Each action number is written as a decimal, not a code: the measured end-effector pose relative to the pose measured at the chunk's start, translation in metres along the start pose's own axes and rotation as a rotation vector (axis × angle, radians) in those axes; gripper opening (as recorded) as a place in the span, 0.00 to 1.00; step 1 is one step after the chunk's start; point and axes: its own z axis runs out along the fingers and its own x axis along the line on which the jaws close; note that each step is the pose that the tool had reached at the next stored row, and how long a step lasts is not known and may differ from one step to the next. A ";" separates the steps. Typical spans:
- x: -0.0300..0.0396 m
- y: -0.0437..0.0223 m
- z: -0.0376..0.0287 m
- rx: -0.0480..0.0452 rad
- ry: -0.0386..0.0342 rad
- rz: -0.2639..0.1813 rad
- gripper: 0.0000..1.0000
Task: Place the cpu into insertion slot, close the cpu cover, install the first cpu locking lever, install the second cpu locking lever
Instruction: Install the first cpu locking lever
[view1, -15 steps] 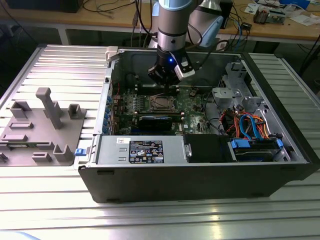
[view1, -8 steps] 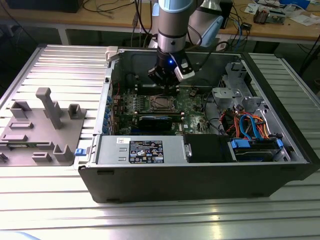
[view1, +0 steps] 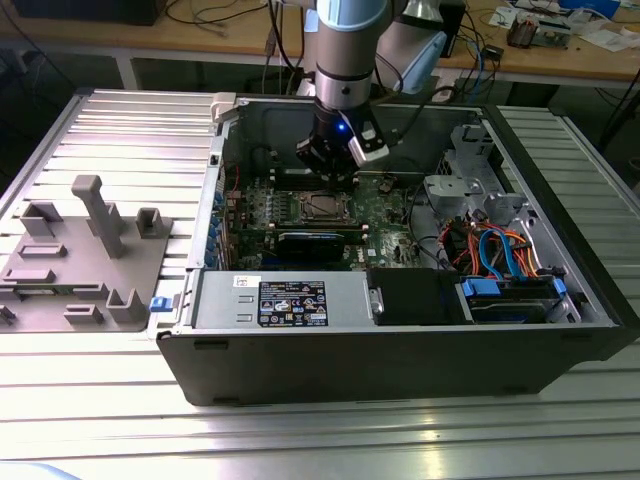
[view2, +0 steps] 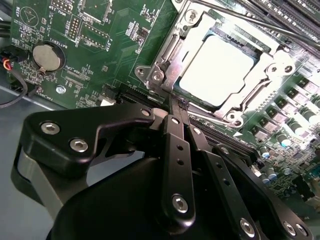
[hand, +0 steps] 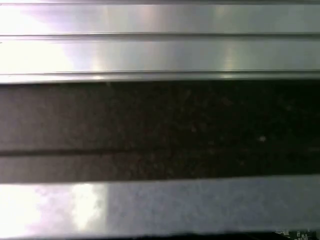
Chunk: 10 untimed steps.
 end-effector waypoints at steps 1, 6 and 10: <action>-0.0003 -0.0001 0.0002 0.0001 0.0000 0.000 0.11; -0.0010 -0.0001 0.0014 0.0002 0.0003 0.000 0.11; -0.0011 -0.0001 0.0016 -0.0007 0.0002 0.000 0.11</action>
